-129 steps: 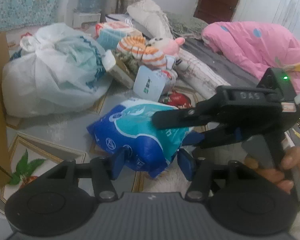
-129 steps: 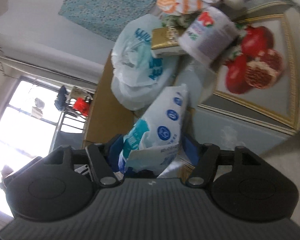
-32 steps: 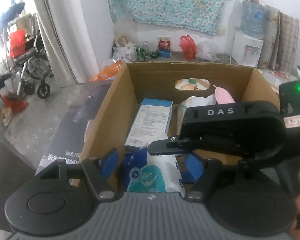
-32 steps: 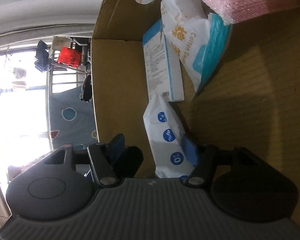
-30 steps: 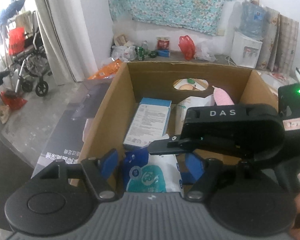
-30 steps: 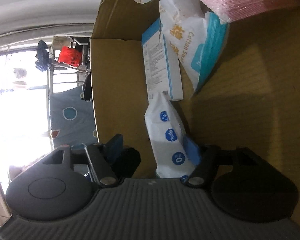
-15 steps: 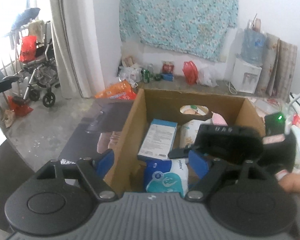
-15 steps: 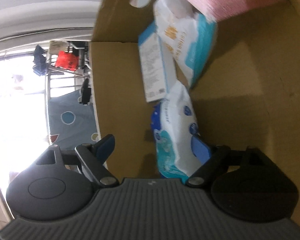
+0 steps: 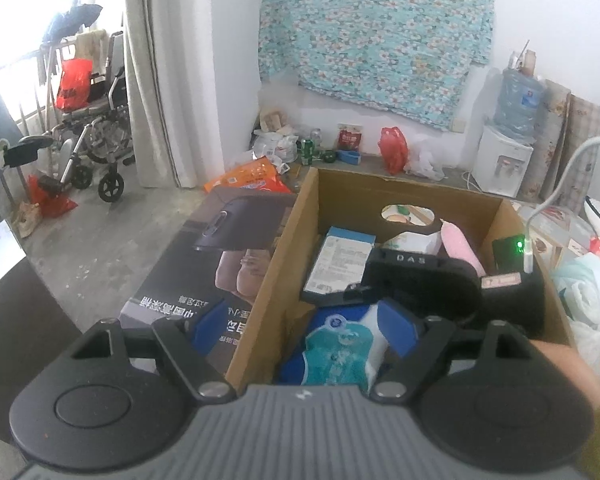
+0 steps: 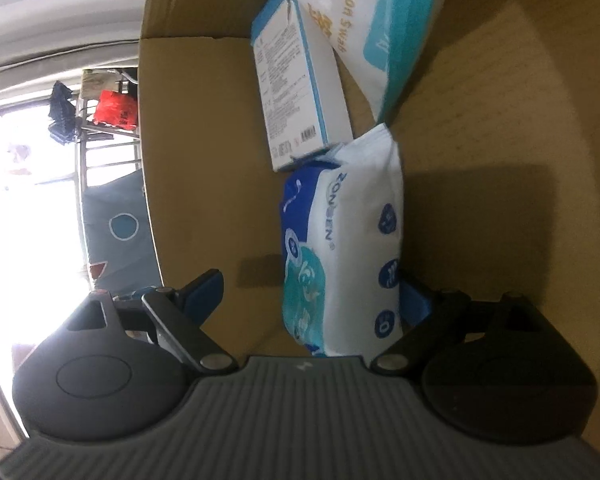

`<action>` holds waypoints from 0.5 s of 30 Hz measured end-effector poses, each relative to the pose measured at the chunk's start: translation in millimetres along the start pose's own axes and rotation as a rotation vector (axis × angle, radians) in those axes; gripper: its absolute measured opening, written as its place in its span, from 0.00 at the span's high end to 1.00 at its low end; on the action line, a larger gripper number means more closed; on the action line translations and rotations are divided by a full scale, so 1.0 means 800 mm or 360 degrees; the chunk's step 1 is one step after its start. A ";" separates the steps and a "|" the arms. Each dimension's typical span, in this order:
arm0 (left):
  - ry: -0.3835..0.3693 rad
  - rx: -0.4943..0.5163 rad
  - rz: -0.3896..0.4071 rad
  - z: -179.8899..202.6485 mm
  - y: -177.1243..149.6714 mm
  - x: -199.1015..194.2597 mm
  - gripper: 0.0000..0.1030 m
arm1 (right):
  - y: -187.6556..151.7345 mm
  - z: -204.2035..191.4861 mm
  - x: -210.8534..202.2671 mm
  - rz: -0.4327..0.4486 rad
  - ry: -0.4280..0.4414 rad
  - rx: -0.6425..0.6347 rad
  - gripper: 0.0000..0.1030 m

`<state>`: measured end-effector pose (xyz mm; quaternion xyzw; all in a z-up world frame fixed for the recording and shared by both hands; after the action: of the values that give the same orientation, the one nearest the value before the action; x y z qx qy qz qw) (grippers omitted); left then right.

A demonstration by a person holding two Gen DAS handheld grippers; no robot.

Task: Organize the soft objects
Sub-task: 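Lower the pack into the cardboard box and open the right gripper, then move the right gripper back to the pile toward the light-blue towel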

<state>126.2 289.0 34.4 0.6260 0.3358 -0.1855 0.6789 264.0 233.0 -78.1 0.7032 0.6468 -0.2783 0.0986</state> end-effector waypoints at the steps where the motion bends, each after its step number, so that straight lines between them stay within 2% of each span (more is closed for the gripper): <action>1: -0.0001 0.0003 0.0003 0.000 -0.002 -0.001 0.19 | 0.000 -0.002 -0.001 0.0007 0.0009 -0.0033 0.12; 5: -0.0005 -0.0004 0.0011 0.002 -0.003 -0.003 0.19 | -0.003 -0.023 -0.003 0.0020 0.0020 -0.0221 0.11; 11: -0.0018 -0.0033 0.0006 0.002 -0.008 -0.007 0.19 | -0.003 -0.038 0.006 0.0008 -0.0118 -0.0396 0.08; 15: -0.0031 -0.0038 0.0039 0.003 -0.012 -0.023 0.18 | -0.005 -0.051 -0.004 0.0087 -0.0213 -0.0525 0.05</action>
<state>107.7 282.0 40.3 0.6200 0.3238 -0.1791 0.6918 271.1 251.1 -41.7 0.6747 0.6564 -0.2119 0.2628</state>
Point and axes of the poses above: each gripper's, at about its wrist camera, not at the fingertips, and x roughly the way its jaws point, z to its right, y to its top, the point moved 4 cm from there along x, roughly the way its jaws point, and after that the axes turned 4 degrees about -z, right-handed, at the moved point
